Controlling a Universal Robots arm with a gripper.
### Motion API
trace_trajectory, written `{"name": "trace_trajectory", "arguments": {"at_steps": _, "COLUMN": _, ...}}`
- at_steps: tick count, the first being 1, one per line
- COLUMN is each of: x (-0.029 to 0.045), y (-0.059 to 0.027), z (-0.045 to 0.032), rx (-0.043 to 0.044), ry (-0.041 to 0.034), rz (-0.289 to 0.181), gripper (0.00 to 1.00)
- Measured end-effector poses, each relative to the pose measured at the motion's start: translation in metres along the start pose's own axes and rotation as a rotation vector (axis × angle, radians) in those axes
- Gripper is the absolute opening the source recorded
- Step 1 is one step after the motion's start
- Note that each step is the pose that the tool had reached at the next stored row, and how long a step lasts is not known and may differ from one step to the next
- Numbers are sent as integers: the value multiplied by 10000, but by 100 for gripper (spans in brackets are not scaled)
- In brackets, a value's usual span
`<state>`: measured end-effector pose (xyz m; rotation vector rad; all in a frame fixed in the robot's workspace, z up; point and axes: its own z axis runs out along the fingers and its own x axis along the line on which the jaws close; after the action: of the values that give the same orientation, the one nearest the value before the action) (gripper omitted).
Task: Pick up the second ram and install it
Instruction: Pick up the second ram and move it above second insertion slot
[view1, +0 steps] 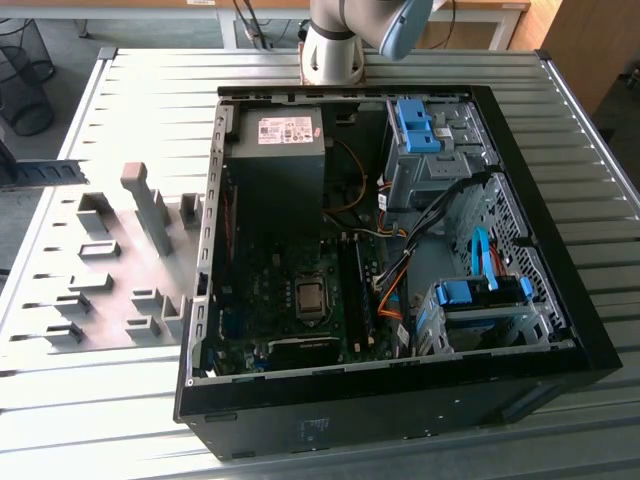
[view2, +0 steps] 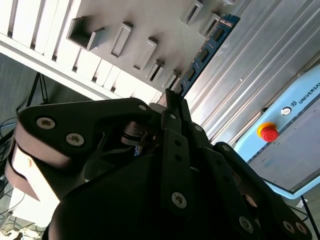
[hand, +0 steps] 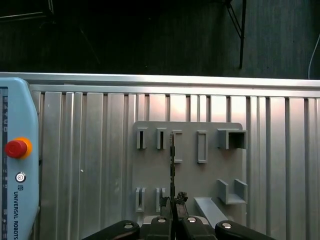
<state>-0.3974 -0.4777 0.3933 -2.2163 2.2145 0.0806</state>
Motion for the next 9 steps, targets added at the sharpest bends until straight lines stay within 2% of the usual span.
{"name": "trace_trajectory", "arguments": {"at_steps": 9, "x": -8, "y": 6, "z": -186, "rx": 0, "ry": 0, "rz": 0, "gripper": 14}}
